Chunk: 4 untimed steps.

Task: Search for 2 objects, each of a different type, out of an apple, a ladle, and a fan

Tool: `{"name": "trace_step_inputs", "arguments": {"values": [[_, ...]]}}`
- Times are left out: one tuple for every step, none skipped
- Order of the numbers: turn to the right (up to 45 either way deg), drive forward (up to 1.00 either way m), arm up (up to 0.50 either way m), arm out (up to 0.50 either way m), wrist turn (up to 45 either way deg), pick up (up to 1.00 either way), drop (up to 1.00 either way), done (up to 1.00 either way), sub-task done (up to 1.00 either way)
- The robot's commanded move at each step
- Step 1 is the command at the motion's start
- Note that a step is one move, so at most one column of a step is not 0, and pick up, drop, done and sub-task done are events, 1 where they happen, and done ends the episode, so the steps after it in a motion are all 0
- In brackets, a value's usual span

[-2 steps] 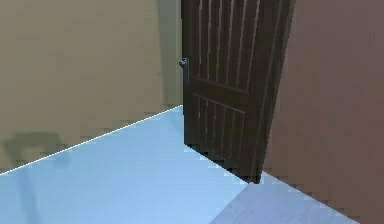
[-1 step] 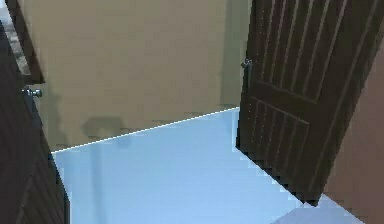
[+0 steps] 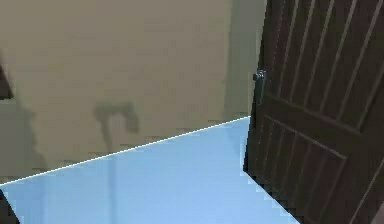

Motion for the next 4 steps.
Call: {"name": "trace_step_inputs", "arguments": {"values": [[0.0,1.0,0.0,0.0,0.0,0.0,0.0,0.0,0.0],[0.0,0.95,0.0,0.0,0.0,0.0,0.0,0.0,0.0],[45.0,0.0,0.0,0.0,0.0,0.0,0.0,0.0,0.0],[15.0,0.0,0.0,0.0,0.0,0.0,0.0,0.0,0.0]]}}
